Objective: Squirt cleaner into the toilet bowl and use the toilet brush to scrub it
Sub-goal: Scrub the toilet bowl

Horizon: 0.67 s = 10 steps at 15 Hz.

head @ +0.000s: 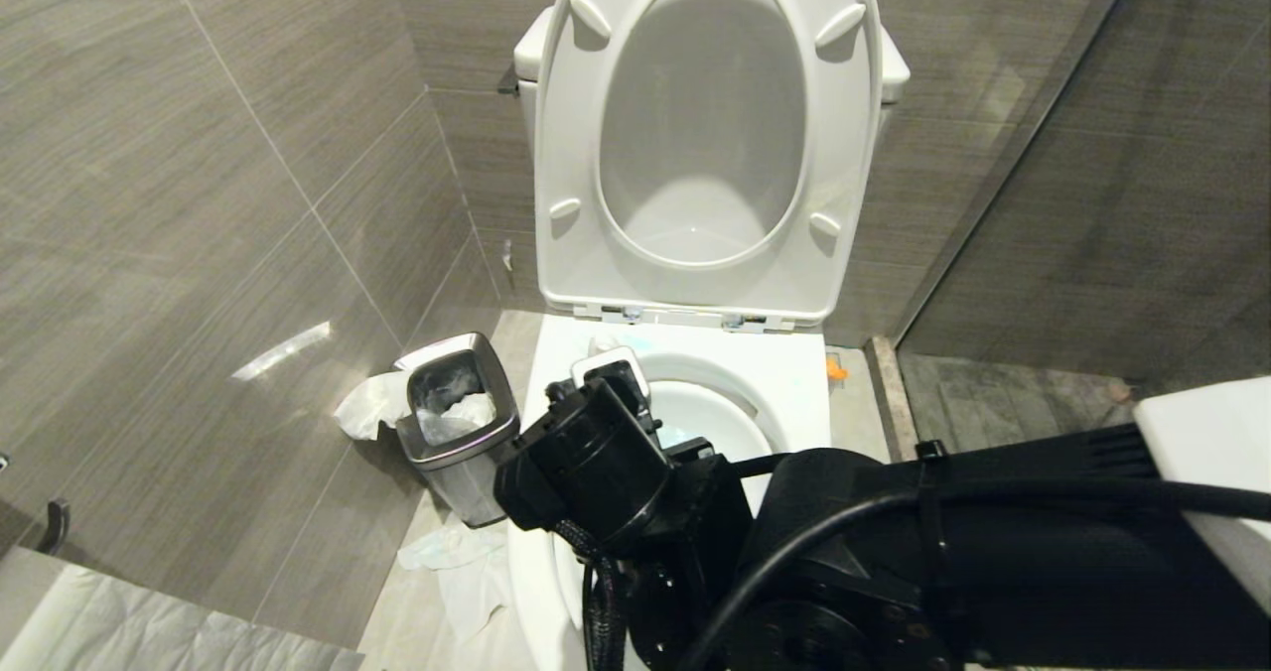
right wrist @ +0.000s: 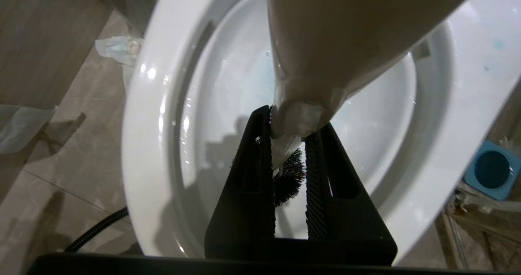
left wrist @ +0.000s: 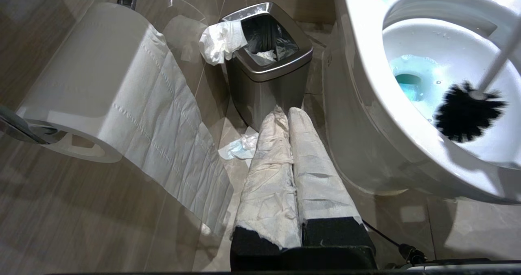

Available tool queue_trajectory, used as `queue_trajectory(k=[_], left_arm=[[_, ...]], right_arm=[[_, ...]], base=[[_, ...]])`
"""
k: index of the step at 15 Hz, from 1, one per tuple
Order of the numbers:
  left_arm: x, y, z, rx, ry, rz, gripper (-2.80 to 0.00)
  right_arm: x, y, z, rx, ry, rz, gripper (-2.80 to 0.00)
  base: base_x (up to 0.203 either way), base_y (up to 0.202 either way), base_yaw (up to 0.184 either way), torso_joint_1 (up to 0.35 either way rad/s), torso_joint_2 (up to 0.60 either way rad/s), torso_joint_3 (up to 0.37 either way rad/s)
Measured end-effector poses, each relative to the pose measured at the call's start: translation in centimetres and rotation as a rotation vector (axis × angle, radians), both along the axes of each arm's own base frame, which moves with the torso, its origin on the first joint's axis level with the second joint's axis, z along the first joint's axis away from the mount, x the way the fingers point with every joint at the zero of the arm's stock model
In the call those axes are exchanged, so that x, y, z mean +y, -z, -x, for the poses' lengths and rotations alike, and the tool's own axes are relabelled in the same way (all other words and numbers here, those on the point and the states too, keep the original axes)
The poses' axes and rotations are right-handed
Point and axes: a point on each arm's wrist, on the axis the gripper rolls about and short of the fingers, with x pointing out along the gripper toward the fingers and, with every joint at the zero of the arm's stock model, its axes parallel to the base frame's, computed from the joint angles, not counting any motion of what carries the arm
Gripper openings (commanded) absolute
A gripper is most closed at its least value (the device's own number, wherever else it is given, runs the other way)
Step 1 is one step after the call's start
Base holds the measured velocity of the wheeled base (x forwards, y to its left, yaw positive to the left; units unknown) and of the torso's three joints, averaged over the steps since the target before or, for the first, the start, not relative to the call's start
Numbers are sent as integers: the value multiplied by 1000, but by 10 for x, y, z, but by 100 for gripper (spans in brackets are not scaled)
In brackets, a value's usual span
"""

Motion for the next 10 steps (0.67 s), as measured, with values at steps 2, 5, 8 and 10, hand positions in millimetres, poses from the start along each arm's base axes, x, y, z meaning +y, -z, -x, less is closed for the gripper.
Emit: queue_trajectory(k=[2,5,8,10], left_arm=[[0,0,0,0,0,0,-280],[0,0,0,0,1,0,-280],[0,0,0,0,0,0,-280],[0,0,0,0,0,0,-280]], right_arm=[[-18,-5,5,-2,32,3,-280],[-41,-14,-4,-11,93,-4,-280],[-59,-20,-22,-27,167,-14,-280],[-63,-21,-35,-41,205,-31,-280]], base=[[0,0,0,0,0,0],[0,0,0,0,0,0],[0,0,0,0,0,0],[0,0,0,0,0,0]])
